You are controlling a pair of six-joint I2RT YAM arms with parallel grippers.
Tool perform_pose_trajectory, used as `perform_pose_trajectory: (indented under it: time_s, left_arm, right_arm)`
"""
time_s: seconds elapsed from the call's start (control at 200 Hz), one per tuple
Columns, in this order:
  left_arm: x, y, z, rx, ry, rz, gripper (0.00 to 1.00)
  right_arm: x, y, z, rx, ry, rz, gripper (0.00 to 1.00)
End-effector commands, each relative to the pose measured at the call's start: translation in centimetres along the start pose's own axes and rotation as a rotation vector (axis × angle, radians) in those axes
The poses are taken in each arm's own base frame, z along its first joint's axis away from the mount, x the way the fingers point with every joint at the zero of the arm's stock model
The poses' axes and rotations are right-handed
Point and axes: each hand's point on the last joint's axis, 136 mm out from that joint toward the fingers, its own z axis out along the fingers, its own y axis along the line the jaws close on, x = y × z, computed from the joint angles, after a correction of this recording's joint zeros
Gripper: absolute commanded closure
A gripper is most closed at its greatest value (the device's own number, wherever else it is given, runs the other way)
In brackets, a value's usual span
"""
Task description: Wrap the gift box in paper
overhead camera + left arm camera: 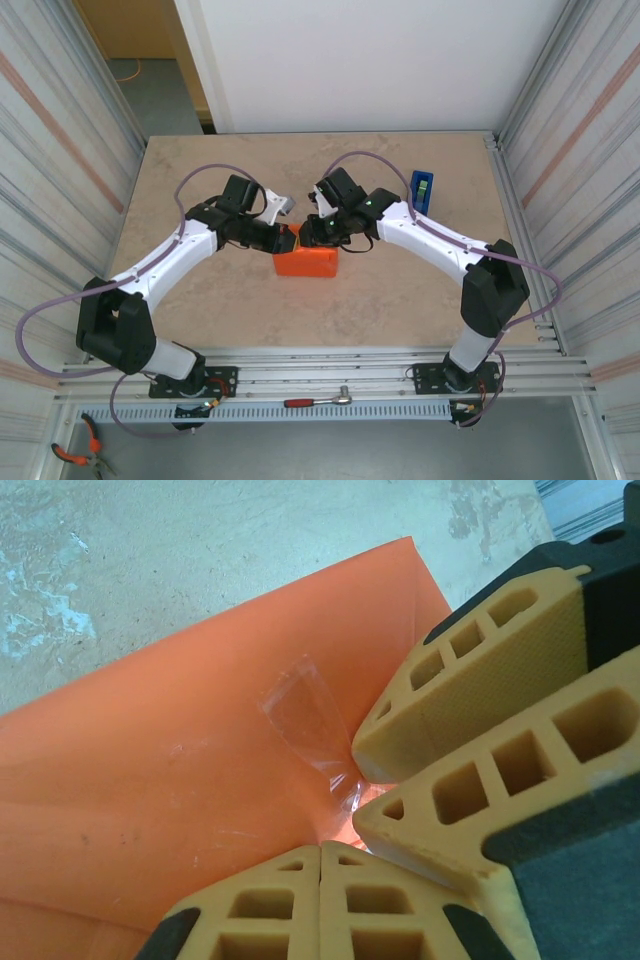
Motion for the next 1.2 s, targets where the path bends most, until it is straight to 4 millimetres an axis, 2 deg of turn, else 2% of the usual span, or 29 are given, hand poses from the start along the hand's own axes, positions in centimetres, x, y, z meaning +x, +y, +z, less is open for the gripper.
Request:
perform_pose_trajectory:
  time_s: [0.0,0.286,0.486,0.696,0.837,0.882,1.012,1.052,1.087,1.193]
  left_arm:
    - [1.9,1.4,0.7,-0.05,0.054,-0.015,1.0]
    - [1.9,1.4,0.8,-0.047,0.058,-0.016,1.0]
    - [1.9,1.5,0.8,-0.047,0.058,-0.016,1.0]
    - [2.0,1.4,0.8,-0.044,0.057,-0.014,1.0]
    - [1.9,1.4,0.8,-0.043,0.053,-0.014,1.0]
    - [1.9,1.3,0.8,-0.042,0.053,-0.012,1.0]
    - [2.0,1.4,0.8,-0.041,0.055,-0.013,1.0]
    - [1.9,1.4,0.8,-0.04,0.054,-0.013,1.0]
    - [2.0,1.4,0.8,-0.04,0.054,-0.013,1.0]
    - [2.0,1.3,0.8,-0.04,0.053,-0.012,1.0]
  right_arm:
    - [2.5,-0.7,0.6,0.039,0.107,-0.021,0.71]
    - [2.4,-0.1,0.1,0.028,0.119,-0.065,0.67]
    - [2.4,1.3,-0.4,-0.042,0.119,-0.093,0.62]
    - [1.5,3.0,-2.8,-0.1,0.05,-0.107,0.61]
    - [0.1,2.6,-4.7,-0.135,-0.034,-0.06,0.62]
    - [-0.5,2.4,-5.2,-0.154,-0.065,-0.035,0.66]
    - [-1.9,1.7,-5.1,-0.214,-0.087,0.046,0.92]
    - [-2.3,1.7,-4.8,-0.225,-0.091,0.062,0.97]
    - [-2.5,1.6,-4.5,-0.235,-0.09,0.074,1.0]
    - [-3.0,1.8,-3.3,-0.255,-0.079,0.092,1.0]
